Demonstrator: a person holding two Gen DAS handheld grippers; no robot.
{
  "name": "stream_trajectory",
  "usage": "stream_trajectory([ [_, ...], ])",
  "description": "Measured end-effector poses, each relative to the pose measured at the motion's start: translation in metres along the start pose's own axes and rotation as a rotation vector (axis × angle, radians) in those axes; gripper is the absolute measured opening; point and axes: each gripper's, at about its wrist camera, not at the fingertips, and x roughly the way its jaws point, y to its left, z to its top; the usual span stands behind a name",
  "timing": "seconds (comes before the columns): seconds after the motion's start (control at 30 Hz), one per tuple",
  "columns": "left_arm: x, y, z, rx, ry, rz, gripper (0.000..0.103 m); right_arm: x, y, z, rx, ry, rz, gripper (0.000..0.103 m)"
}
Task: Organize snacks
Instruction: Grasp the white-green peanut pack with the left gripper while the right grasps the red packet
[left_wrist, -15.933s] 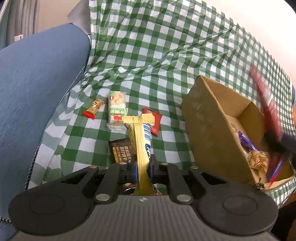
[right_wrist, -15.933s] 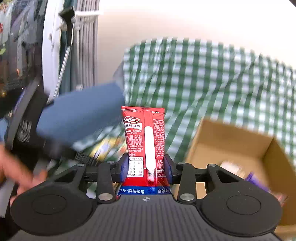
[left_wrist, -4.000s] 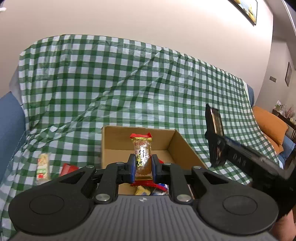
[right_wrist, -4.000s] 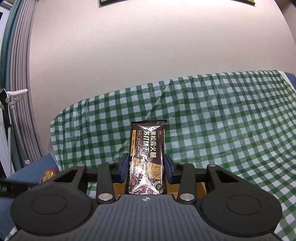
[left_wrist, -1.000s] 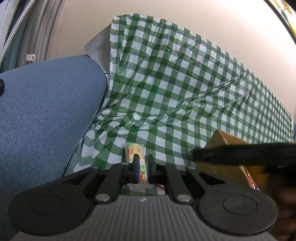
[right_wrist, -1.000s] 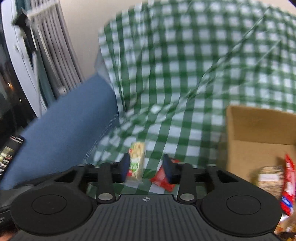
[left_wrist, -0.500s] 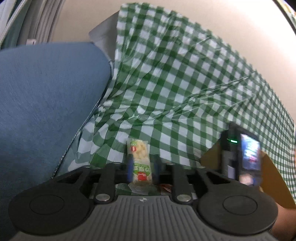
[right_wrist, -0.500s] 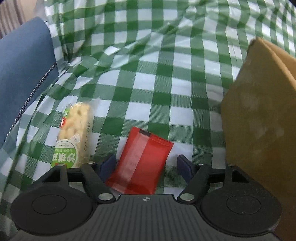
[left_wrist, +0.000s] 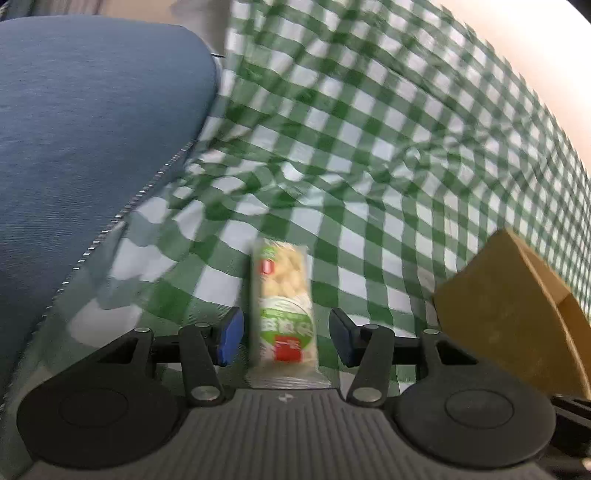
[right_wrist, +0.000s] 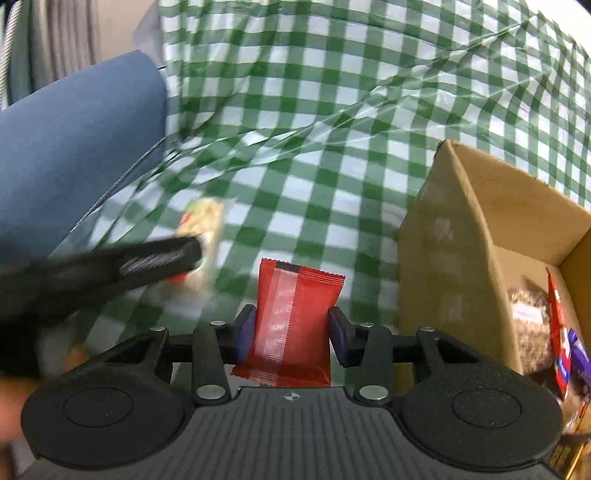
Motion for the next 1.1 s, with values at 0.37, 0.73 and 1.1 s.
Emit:
stream_trajectory([
  [0.37, 0.007, -0.012, -0.012, 0.159, 0.065, 0.074, 0.041, -0.049, 0.004, -0.03, -0.052, 0.013, 0.052, 0.044],
  [0.73, -0.077, -0.012, -0.004, 0.154, 0.359, -0.059, 0.04, -0.111, -0.001, -0.073, -0.151, -0.008, 0.268, 0.044],
  [1.1, -0.12, 0.003, -0.053, 0.014, 0.494, -0.01, 0.04, -0.111, -0.019, -0.12, -0.185, -0.004, 0.296, 0.044],
])
